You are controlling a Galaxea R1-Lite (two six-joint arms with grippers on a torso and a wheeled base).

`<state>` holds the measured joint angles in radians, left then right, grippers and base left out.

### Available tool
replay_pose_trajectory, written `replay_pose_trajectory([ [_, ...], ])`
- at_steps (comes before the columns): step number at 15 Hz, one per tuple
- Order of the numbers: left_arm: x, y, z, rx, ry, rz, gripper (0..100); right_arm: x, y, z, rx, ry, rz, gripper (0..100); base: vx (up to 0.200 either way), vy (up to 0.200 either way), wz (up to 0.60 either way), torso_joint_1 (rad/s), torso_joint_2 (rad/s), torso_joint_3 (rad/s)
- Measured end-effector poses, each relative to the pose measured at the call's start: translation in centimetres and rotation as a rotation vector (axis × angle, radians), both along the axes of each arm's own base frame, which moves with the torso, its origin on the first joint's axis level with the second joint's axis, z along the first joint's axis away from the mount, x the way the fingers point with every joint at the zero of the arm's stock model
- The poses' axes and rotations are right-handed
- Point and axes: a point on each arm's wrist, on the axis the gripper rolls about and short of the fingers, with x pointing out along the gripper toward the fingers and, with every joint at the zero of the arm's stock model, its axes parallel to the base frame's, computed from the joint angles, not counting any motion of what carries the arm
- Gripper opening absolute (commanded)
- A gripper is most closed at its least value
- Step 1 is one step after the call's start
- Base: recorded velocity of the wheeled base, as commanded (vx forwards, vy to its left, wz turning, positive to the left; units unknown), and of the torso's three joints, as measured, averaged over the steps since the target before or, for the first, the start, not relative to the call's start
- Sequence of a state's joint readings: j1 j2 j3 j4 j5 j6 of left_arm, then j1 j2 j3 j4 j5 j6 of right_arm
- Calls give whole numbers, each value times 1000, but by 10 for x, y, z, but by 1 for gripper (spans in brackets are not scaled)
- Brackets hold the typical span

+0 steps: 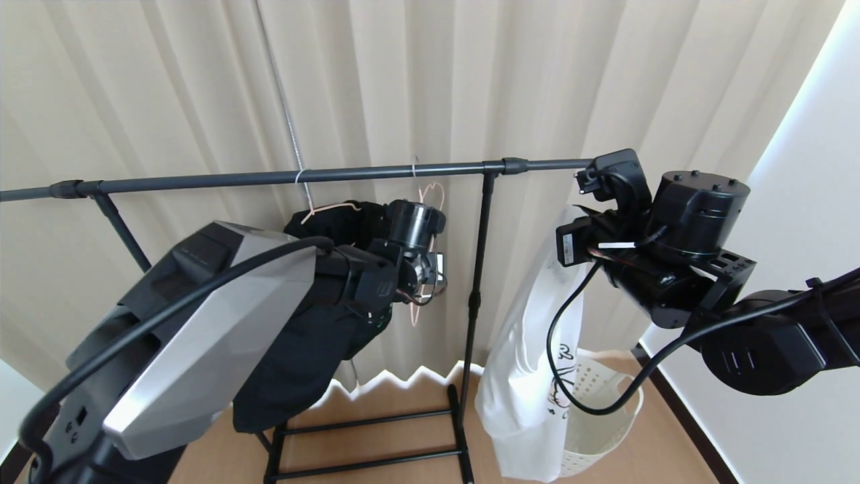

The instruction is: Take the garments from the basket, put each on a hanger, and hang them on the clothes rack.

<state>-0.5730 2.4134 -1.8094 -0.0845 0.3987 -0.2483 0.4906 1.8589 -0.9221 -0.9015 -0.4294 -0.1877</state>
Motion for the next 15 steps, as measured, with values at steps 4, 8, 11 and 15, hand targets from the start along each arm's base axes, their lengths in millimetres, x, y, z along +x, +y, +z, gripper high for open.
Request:
replay_pose_trajectory([
  [4, -38, 13, 18, 47, 39, -34, 0, -1, -1, 0, 1, 0, 0, 0, 0, 0, 0, 0, 0, 0],
  [8, -82, 35, 33, 68, 55, -57, 0, -2, 1, 0, -1, 3, 5, 0, 0, 0, 0, 0, 0, 0],
  [11, -116, 57, 27, 97, 27, -98, 0, -4, 4, -2, -2, 7, 4, 0, 0, 0, 0, 0, 0, 0],
  [15, -171, 93, 9, 140, -8, -262, 0, -4, 6, -6, -12, 18, -27, 0, 0, 0, 0, 0, 0, 0],
])
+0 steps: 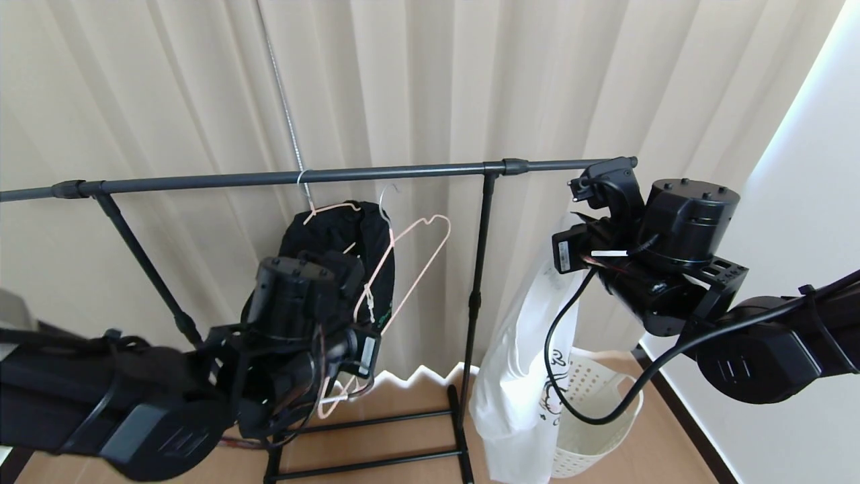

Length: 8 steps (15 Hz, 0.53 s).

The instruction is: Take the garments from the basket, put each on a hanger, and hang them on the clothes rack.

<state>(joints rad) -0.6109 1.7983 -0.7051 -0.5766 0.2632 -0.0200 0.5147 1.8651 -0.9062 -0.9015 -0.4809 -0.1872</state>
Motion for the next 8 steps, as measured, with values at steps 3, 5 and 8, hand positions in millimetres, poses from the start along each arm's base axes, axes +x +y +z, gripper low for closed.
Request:
replay_pose_trajectory([
  [3, -39, 25, -9, -8, -91, -165, 0, 0, 3, -2, -41, 3, -52, 0, 0, 0, 0, 0, 0, 0],
  [5, -59, 36, -13, 5, -175, -272, 0, 1, 3, -2, -54, -13, -98, 0, 0, 0, 0, 0, 0, 0],
  [8, -75, 44, -21, -2, -150, -366, 0, 4, 2, -2, -71, -28, -127, 0, 0, 0, 0, 0, 0, 0],
])
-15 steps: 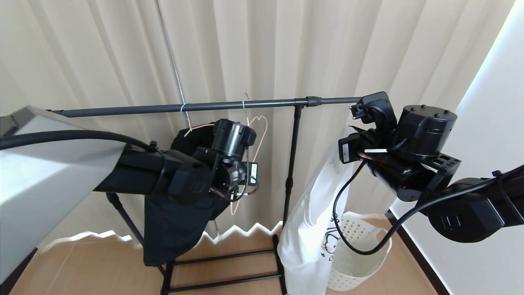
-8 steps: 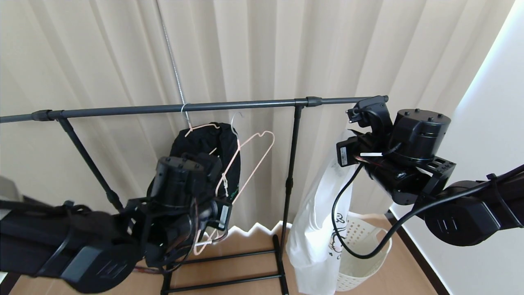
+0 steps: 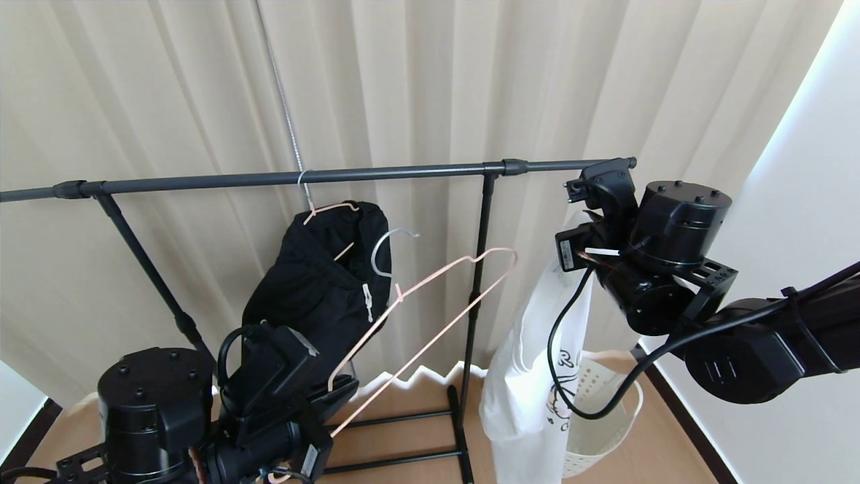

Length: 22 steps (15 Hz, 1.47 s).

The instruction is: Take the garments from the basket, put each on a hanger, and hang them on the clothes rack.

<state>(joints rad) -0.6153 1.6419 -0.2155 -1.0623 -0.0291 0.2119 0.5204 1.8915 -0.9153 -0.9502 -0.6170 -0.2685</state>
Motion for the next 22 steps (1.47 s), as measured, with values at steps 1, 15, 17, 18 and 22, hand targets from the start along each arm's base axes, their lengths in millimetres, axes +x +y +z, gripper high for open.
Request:
replay_pose_trajectory([
  [1, -2, 1, -1, -5, 8, -29, 0, 3, -1, 1, 2, -8, -22, 0, 0, 0, 0, 0, 0, 0],
  [15, 3, -13, -5, -109, 113, -107, 0, 21, 17, -17, 15, -29, -36, 0, 0, 0, 0, 0, 0, 0],
  [17, 5, -14, -5, -110, 115, -106, 0, 17, 22, -20, 17, -31, -18, 0, 0, 0, 0, 0, 0, 0],
  [18, 5, -14, -5, -115, 118, -104, 0, 15, 25, -20, 19, -36, -9, 0, 0, 0, 0, 0, 0, 0],
  [22, 8, -16, -1, -173, 103, -90, 0, 5, 37, -26, 11, -22, 31, 0, 0, 0, 0, 0, 0, 0],
])
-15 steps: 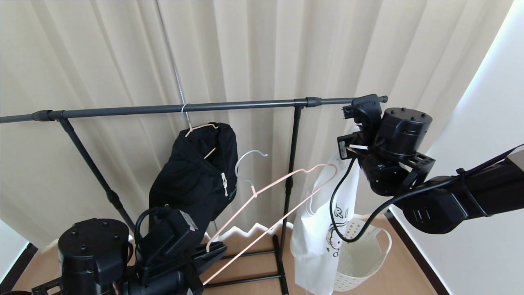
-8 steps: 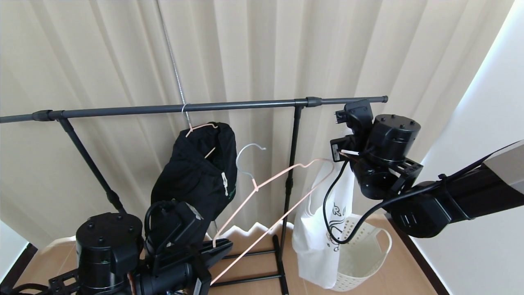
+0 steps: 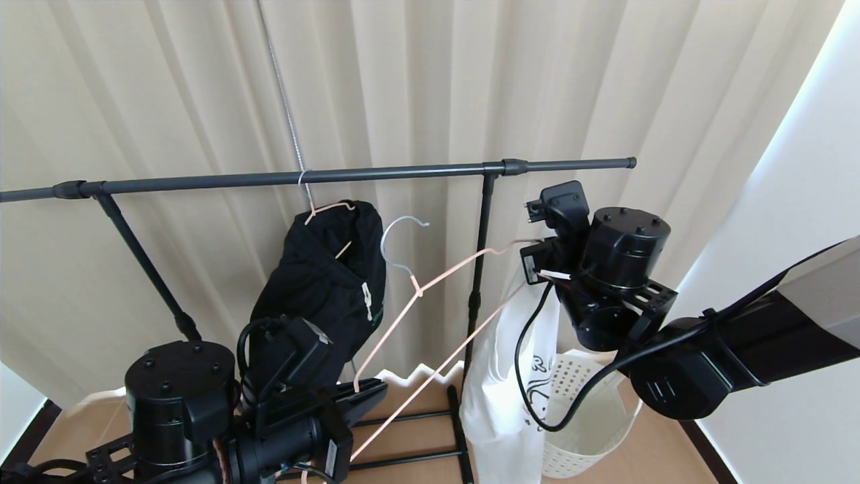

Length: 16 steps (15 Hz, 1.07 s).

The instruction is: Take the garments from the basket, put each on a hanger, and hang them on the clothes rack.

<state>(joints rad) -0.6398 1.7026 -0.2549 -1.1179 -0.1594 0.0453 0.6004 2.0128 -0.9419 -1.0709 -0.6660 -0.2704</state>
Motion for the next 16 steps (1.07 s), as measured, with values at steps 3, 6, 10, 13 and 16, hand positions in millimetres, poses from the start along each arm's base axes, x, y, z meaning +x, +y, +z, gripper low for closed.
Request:
replay_pose_trajectory([
  [3, 2, -1, -1, -4, 3, 7, 0, -8, 8, -3, -7, 11, 28, 0, 0, 0, 0, 0, 0, 0],
  [6, 2, -1, -2, -2, 4, 8, 0, -19, 19, -3, -1, -2, 53, 0, 0, 0, 0, 0, 0, 0],
  [10, 4, -2, -4, -3, -2, 15, 0, -41, 39, -4, 3, -8, 109, 0, 0, 0, 0, 0, 0, 0],
  [13, 5, -3, -5, -10, -13, 16, 0, -62, 53, -3, 3, -6, 164, 0, 0, 0, 0, 0, 0, 0],
  [16, 6, -3, -7, -10, -14, 20, 0, -92, 74, 6, 41, -38, 268, 0, 0, 0, 0, 0, 0, 0],
])
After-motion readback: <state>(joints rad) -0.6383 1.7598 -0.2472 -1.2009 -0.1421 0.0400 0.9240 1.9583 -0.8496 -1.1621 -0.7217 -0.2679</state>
